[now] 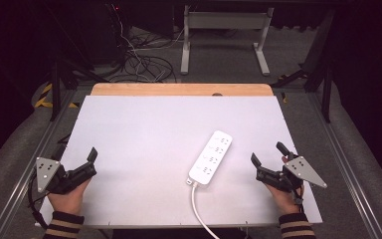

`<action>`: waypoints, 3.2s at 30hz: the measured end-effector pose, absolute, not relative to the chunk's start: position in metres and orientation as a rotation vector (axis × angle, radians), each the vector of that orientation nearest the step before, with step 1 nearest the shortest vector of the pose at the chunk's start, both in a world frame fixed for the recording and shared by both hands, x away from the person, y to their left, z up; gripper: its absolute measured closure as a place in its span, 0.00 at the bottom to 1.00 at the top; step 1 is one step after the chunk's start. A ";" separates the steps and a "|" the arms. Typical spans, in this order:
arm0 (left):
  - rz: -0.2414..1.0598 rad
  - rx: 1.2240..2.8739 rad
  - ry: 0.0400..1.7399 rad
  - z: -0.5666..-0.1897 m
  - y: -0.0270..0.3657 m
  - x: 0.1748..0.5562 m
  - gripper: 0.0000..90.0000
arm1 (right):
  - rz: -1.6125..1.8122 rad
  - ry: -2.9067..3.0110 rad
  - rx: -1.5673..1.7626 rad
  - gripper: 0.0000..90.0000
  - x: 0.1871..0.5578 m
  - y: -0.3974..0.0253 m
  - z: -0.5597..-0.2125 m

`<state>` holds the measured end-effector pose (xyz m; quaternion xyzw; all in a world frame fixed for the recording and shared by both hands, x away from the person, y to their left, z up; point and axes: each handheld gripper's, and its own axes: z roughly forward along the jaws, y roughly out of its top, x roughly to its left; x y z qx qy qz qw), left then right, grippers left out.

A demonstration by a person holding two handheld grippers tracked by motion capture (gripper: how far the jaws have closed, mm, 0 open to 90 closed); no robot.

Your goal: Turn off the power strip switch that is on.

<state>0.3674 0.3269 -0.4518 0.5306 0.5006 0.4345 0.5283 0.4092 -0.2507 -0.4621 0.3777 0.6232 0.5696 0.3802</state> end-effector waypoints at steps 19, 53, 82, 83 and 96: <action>1.034 1.274 1.197 -0.452 0.326 0.368 0.00 | 1.483 1.593 1.033 0.18 0.409 -0.253 -0.458; 1.030 1.289 1.209 -0.453 0.328 0.369 0.01 | 1.250 2.345 0.829 1.00 0.446 -0.097 -0.454; 1.024 1.297 1.212 -0.453 0.326 0.370 0.02 | 1.096 2.365 0.799 1.00 0.441 -0.090 -0.471; 1.024 1.300 1.210 -0.453 0.326 0.370 0.02 | 1.096 2.365 0.799 1.00 0.441 -0.090 -0.471; 1.027 1.305 1.215 -0.454 0.325 0.371 0.02 | 1.096 2.356 0.805 1.00 0.439 -0.090 -0.472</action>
